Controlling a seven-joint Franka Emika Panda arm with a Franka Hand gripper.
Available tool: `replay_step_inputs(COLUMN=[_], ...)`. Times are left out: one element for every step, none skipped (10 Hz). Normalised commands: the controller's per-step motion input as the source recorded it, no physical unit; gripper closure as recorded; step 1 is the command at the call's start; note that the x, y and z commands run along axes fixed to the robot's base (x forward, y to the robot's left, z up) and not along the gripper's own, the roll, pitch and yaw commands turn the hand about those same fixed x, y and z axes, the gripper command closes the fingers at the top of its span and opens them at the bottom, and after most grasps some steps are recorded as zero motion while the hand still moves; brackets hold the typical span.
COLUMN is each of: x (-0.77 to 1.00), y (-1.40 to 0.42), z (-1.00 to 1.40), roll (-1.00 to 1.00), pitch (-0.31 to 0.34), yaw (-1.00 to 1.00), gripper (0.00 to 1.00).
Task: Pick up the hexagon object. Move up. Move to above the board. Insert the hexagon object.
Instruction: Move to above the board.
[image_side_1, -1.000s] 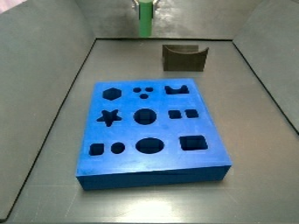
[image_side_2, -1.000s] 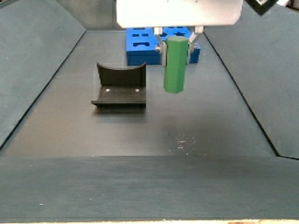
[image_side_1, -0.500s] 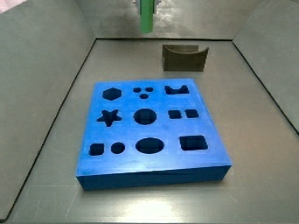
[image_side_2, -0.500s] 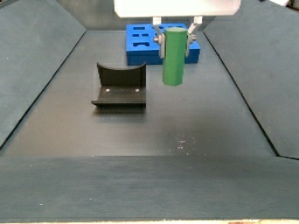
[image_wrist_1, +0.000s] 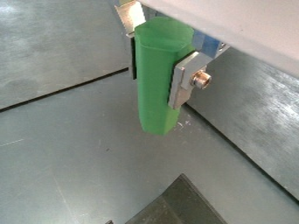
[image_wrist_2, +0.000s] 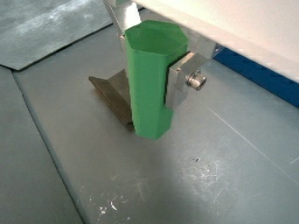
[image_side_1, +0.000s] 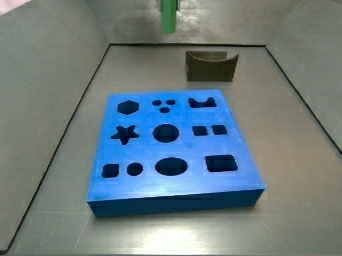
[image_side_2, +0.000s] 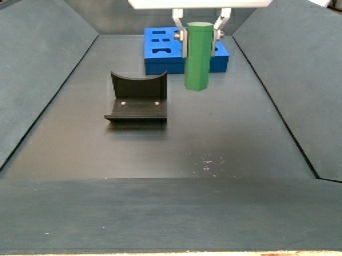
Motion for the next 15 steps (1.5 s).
replay_step_inputs(x=[-0.07,-0.07,-0.07,-0.07,-0.07,-0.07,-0.08,-0.08,-0.08,-0.08,-0.08,-0.09,-0.09,-0.09,-0.09], y=[-0.01,-0.01,0.00,0.00,0.00,0.00,0.01,0.01,0.01,0.01,0.01,0.02,0.02,0.02,0.02], z=[1.00,1.00,1.00,1.00,1.00,1.00,1.00,1.00,1.00,1.00,1.00,1.00,1.00,1.00,1.00], roll=[-0.03,-0.03,-0.03,-0.03,-0.03,-0.04,-0.05,-0.05,-0.05,-0.05,-0.05,-0.06,-0.07,-0.06,-0.06], pitch=[0.031,0.028,0.029,0.027,0.025,0.020,0.021,0.018,0.011,0.011,0.013,0.010,0.006,0.003,0.000], yaw=[-0.01,-0.01,-0.01,-0.01,-0.02,-0.01,-0.01,-0.02,-0.02,-0.02,-0.02,-0.03,-0.03,-0.03,-0.03], gripper=[1.00,1.00,1.00,1.00,1.00,1.00,1.00,1.00,1.00,1.00,1.00,1.00,1.00,1.00,1.00])
